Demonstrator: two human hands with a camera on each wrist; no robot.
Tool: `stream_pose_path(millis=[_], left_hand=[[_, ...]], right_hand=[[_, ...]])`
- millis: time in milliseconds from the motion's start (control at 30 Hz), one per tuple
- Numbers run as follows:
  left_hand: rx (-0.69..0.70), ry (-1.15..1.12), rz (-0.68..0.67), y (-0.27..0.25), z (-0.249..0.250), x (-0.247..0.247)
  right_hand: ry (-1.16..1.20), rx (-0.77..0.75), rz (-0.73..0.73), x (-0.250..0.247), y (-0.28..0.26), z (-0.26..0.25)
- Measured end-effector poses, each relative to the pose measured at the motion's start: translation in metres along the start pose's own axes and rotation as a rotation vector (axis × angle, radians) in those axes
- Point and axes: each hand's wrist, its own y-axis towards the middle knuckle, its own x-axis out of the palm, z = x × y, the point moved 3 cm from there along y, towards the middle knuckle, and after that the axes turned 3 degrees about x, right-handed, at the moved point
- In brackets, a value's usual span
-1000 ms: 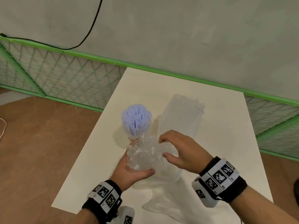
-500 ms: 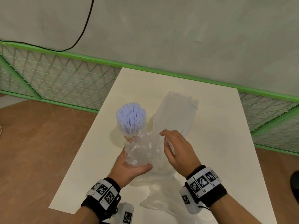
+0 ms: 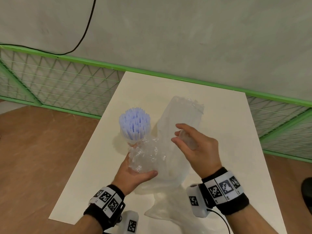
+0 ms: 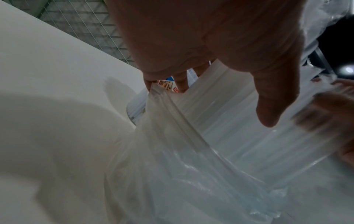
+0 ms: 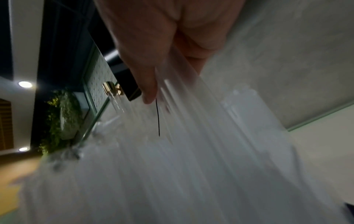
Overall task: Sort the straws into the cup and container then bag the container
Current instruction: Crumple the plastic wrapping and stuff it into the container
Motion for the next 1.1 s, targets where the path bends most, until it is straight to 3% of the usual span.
stream_pose_path(millis=[267,500,667,800,933,1033,1100], left_hand=[[0.012,-0.03,-0.027,0.002,0.005,0.001],[0.011,-0.086,-0.033,0.002,0.002,-0.001],[-0.01,-0.106,-0.028,0.002,0.0,-0.001],[-0.013,-0.074,-0.034,0.001,0.003,-0.001],[-0.021,-0.079,-0.027,0.0,0.008,0.001],[-0.024,-0.103,-0.025,-0.001,0.01,0.002],[-0.019,-0.118,-0.043,-0.001,0.009,0.001]], right_hand=[[0.343,0.087,0.199,-0.052,0.037,-0.027],[0.489,-0.057,0.464,-0.109,0.077,-0.056],[0.449,-0.044,0.47,-0.105,0.106,-0.035],[0.355,0.051,0.359,-0.069,0.119,0.003],[0.143,0.123,0.125,-0.027,0.125,0.036],[-0.339,0.033,-0.231,0.005,0.123,0.067],[-0.524,0.042,-0.465,0.019,0.118,0.084]])
